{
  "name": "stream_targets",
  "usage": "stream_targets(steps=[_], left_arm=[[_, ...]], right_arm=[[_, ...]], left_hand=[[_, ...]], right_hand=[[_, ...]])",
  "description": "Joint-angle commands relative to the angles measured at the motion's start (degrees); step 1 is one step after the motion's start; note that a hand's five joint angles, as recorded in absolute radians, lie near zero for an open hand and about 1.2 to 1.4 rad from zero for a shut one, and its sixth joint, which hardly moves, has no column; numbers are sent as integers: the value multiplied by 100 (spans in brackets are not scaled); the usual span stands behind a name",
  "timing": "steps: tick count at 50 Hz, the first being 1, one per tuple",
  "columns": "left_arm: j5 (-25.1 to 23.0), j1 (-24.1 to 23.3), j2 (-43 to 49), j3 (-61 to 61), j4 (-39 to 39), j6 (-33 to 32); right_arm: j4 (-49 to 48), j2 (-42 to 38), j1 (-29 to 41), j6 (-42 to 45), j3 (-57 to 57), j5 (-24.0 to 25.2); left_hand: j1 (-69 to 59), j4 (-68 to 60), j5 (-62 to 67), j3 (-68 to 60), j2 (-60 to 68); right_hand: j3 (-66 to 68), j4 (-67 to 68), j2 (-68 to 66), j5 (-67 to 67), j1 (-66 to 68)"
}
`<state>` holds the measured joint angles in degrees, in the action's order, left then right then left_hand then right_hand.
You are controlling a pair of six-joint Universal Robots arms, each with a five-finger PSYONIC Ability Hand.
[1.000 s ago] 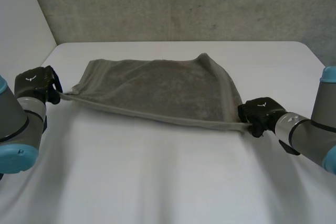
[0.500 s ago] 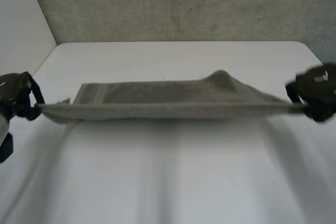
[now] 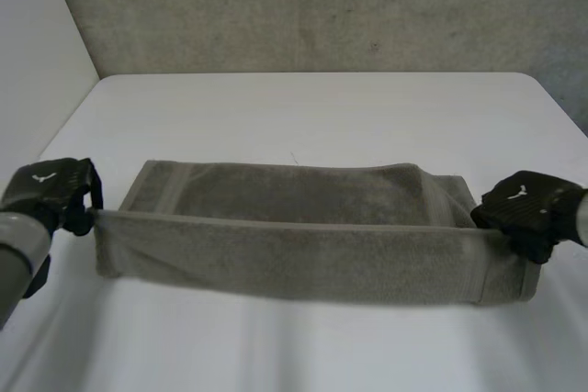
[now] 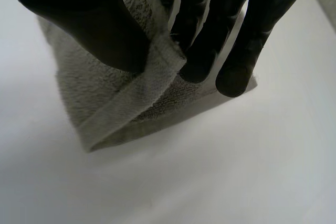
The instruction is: Fold the laundry
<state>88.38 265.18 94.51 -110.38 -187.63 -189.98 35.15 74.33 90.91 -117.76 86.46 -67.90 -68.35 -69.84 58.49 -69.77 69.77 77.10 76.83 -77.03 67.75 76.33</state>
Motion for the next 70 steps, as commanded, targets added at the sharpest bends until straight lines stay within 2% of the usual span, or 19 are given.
stream_targets(steps=[1, 7, 15, 18, 23, 24, 25, 29, 32, 39, 46, 47, 48, 49, 50, 51, 52, 65, 70], left_arm=[[197, -299, 1488, 1217, -20, -13], [654, -484, 2491, 2755, 33, -153], [830, -634, 3248, 4276, 16, -241], [892, -677, 3424, 4970, 7, -198], [962, -844, 3329, 6007, -168, 65], [962, -845, 3328, 6011, -169, 66], [988, -897, 3198, 6359, -352, 266], [1216, -933, 2802, 6950, -862, 873], [1279, -950, 2704, 6978, -925, 971], [1244, -1038, 2686, 6120, -680, 989], [804, -1038, 2783, 4587, -696, 980], [604, -1047, 2818, 4300, -723, 989], [393, -1056, 2888, 4036, -758, 1006], [391, -1056, 2889, 4033, -758, 1007], [208, -1082, 2941, 3833, -775, 1007], [206, -1082, 2941, 3831, -776, 1007], [76, -1143, 3002, 3692, -776, 989], [-101, -1749, 3117, 3506, -784, 1006], [-101, -2126, 3021, 3523, -784, 1050]], right_arm=[[-131, -1120, 647, -72, -1032, -881], [-473, -2043, 849, -194, -2429, -1172], [-1210, -2818, 1052, -870, -4056, -1287], [-1590, -2845, 1078, -1065, -4296, -1296], [-3773, -2372, 1122, -2090, -4971, -1383], [-3779, -2370, 1122, -2093, -4973, -1384], [-4292, -2153, 1122, -2337, -5007, -1444], [-4921, -1790, 1140, -2691, -5025, -1568], [-4851, -1579, 1149, -2858, -4999, -1559], [-2973, -1868, 1350, -2840, -4544, -1279], [-2865, -1729, 1351, -2717, -3276, -970], [-2917, -1598, 1351, -2648, -2981, -910], [-2918, -1597, 1351, -2647, -2978, -909], [-2970, -1466, 1351, -2577, -2716, -865], [-3014, -1326, 1359, -2516, -2470, -856], [-3014, -1324, 1359, -2515, -2468, -856], [-3049, -1185, 1368, -2480, -2250, -856], [-3199, 284, 1439, -2462, -763, -531], [-3164, 1345, 1465, -2489, -368, -390]], left_hand=[[-1165, -1016, 1151, -1023, 1023], [-1165, -1016, 1151, -1023, 1023], [-1165, -1016, 1151, -1023, 1023], [-1165, -1016, 1151, -1023, 1023], [-1165, -1016, 1151, -1023, 1023], [-1165, -1016, 1151, -1023, 1023], [-1165, -1016, 1151, -1023, 1023], [-1165, -1016, 1151, -1023, 1023], [-1165, -1016, 1151, -1023, 1023], [-1165, -1016, 1151, -1023, 1023], [-1165, -1016, 1151, -1023, 1023], [298, 447, -312, 440, -441], [2511, 2660, -2525, 2653, -2654], [2533, 2682, -2547, 2675, -2676], [4332, 4481, -4345, 4473, -4474], [4350, 4499, -4363, 4491, -4492], [5349, 5498, -5363, 5491, -5492], [5561, 5710, -5575, 5703, -5704], [5611, 5760, -5625, 5753, -5754]], right_hand=[[290, 317, -297, 225, 367], [290, 317, -297, 225, 367], [290, 317, -297, 225, 367], [290, 317, -297, 225, 367], [290, 317, -297, 225, 367], [290, 317, -297, 225, 367], [290, 317, -297, 225, 367], [290, 317, -297, 225, 367], [290, 317, -297, 225, 367], [290, 317, -297, 225, 367], [290, 317, -297, 225, 367], [290, 317, -297, 225, 367], [290, 317, -297, 225, 367], [290, 317, -297, 225, 367], [290, 317, -297, 225, 367], [290, 317, -297, 225, 367], [290, 317, -297, 225, 367], [290, 317, -297, 225, 367], [290, 317, -297, 225, 367]])
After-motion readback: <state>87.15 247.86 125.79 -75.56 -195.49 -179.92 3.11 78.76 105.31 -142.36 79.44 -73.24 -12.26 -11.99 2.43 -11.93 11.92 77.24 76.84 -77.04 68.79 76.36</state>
